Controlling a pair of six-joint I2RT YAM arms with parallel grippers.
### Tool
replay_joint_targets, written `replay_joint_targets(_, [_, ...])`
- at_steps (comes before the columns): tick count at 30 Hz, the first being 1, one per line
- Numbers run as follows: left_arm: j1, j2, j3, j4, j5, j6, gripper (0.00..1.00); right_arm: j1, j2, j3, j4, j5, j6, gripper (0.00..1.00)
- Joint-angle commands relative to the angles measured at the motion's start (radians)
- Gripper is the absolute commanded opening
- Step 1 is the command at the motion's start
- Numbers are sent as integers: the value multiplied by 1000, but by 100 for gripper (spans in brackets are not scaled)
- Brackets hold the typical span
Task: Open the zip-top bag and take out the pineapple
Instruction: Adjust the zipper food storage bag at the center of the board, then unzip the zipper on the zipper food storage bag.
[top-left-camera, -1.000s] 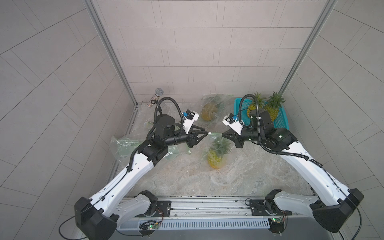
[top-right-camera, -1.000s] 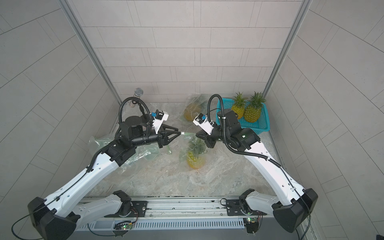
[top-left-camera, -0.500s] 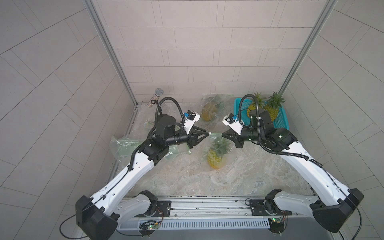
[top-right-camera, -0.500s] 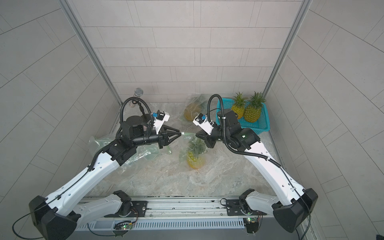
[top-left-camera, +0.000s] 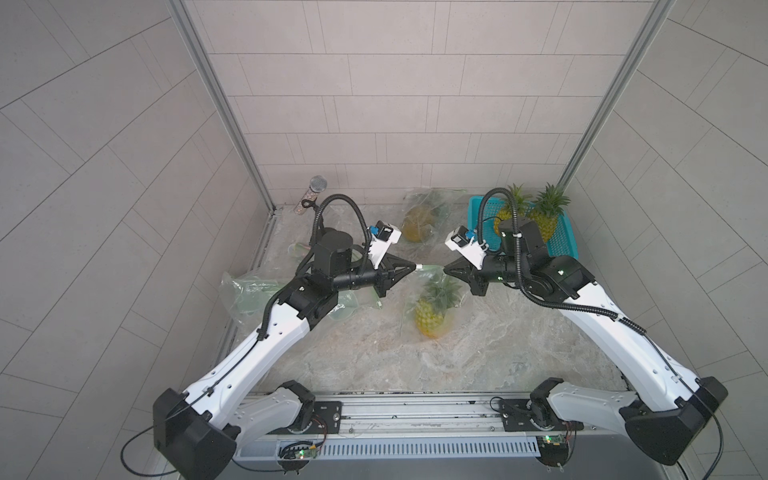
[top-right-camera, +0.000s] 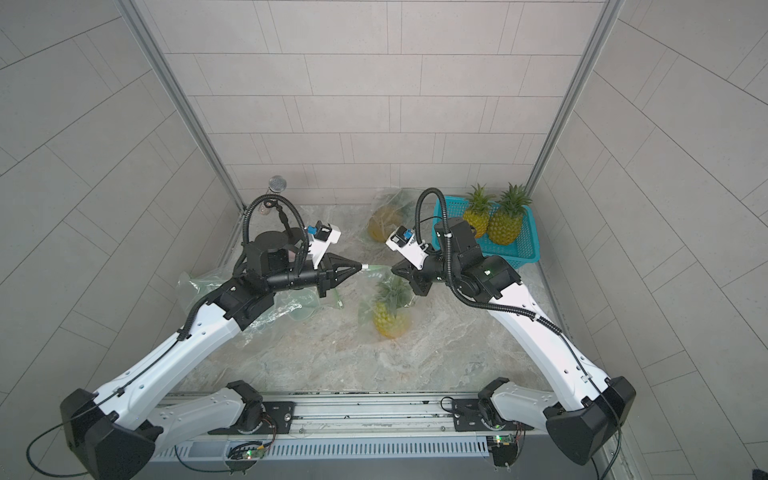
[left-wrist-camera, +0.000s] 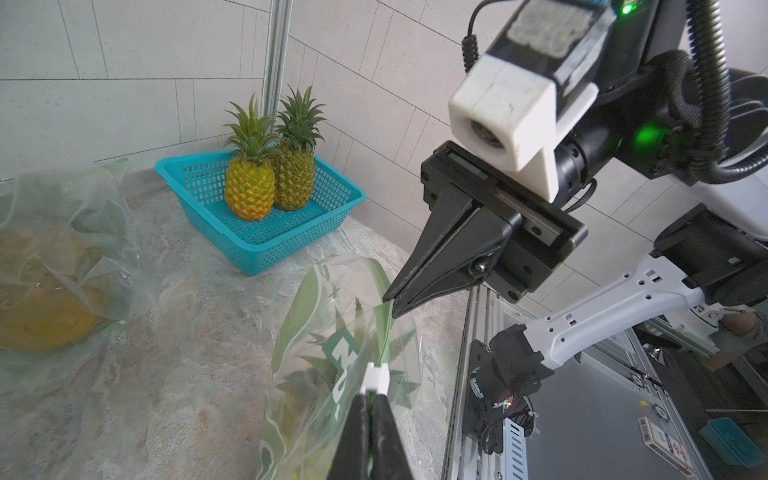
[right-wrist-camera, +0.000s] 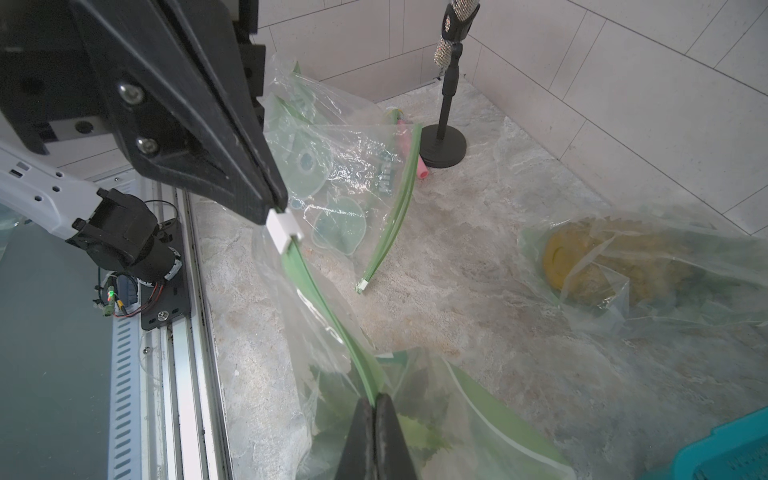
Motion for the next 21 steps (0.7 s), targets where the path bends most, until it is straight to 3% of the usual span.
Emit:
replay_joint_targets(1, [3,-16,27,-24,17,54,0,6,-10,61,44,-112,13,16])
replay_joint_targets(3, [3,-13,49,-49,26,90,0,11,-2,77,48,-174,13,31])
replay_joint_targets(9, [2,15,106,-95,114,186,0,26,74,173,-8,-278,-16,48])
replay_joint_targets(13, [3,22,116,-88,124,211,0,37,153,244,-82,-310,-47,53])
replay_joint_targets(21, [2,-5,98,-43,106,209,0,60,233,303,-144,-338,-87,52])
